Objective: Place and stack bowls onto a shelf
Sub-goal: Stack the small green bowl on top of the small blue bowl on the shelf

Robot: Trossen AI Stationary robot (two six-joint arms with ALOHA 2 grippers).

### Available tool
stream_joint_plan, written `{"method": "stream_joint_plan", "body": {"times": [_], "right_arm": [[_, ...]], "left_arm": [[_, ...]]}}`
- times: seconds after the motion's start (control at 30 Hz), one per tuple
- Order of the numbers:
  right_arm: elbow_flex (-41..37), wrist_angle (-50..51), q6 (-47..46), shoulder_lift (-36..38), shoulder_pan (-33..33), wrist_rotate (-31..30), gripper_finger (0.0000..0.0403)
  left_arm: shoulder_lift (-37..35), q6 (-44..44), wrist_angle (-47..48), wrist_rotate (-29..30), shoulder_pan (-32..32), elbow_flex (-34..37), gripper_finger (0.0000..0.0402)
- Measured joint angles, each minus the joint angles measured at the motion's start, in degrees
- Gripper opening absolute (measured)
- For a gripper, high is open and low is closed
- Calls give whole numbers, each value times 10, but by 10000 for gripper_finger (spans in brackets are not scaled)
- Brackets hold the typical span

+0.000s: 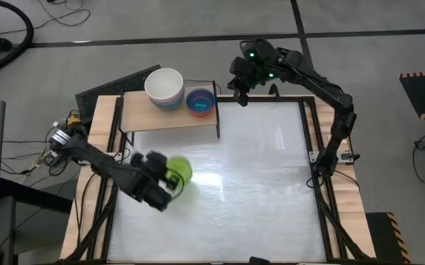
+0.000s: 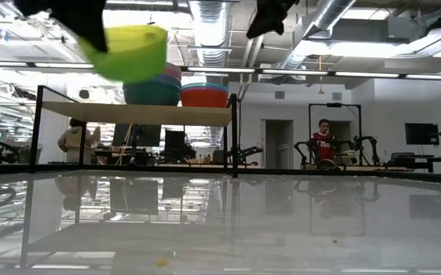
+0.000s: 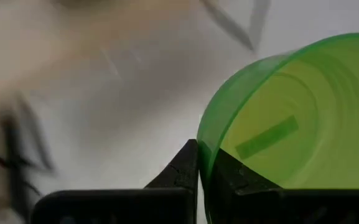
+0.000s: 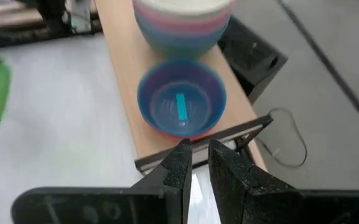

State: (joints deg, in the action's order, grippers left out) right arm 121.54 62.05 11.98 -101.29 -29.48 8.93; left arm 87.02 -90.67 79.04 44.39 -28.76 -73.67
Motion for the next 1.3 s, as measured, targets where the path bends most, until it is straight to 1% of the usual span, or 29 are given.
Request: {"method": "stream_joint_plan", "body": {"times": [0.1, 0.13, 0.17, 0.2, 0.27, 0.33, 0.43, 0.5, 0.53, 0.6, 0.7, 0.87, 1.0, 1.07, 1.13, 1.2, 1.3], "right_arm": [[0, -34, -20, 21, 8, -1, 81], [0, -50, -23, 28, 13, -1, 82], [0, -64, -23, 34, 19, -1, 82], [0, -79, -22, 39, 26, -2, 82], [0, -114, -9, 45, 46, -3, 82], [0, -146, 11, 51, 70, -18, 81], [0, -182, 70, 59, 113, -69, 82], [0, -202, 109, 60, 141, -116, 82], [0, -209, 127, 60, 155, -145, 82], [0, -224, 161, 59, 177, -192, 82], [0, -249, 189, 56, 198, -232, 82], [0, -266, 181, 46, 202, -240, 82], [-1, -276, 166, 40, 193, -240, 82], [0, -294, 165, 36, 193, -241, 82], [0, -312, 165, 36, 193, -243, 82], [0, -334, 165, 35, 195, -243, 82], [0, -367, 165, 35, 198, -242, 82]], "left_arm": [[-2, -27, 102, 126, 30, -54, 0], [-2, -26, 110, 170, 41, -71, 0], [-3, 3, 107, 208, 57, -85, 0], [-4, 41, 97, 243, 72, -98, 0], [-4, 120, 77, 292, 103, -127, 0], [0, 209, 48, 336, 136, -155, 0], [1, 347, -2, 400, 175, -184, 0], [1, 434, -46, 447, 196, -199, 0], [1, 468, -60, 456, 205, -208, 0], [1, 515, -70, 455, 226, -233, 0], [-1, 532, -70, 459, 251, -263, 0], [1, 559, -71, 456, 273, -307, 0], [0, 599, -109, 457, 283, -344, 0], [1, 638, -145, 455, 283, -366, 0], [0, 693, -200, 440, 283, -386, 0], [0, 762, -263, 400, 289, -405, 0], [0, 890, -380, 329, 301, -417, 0]]}}
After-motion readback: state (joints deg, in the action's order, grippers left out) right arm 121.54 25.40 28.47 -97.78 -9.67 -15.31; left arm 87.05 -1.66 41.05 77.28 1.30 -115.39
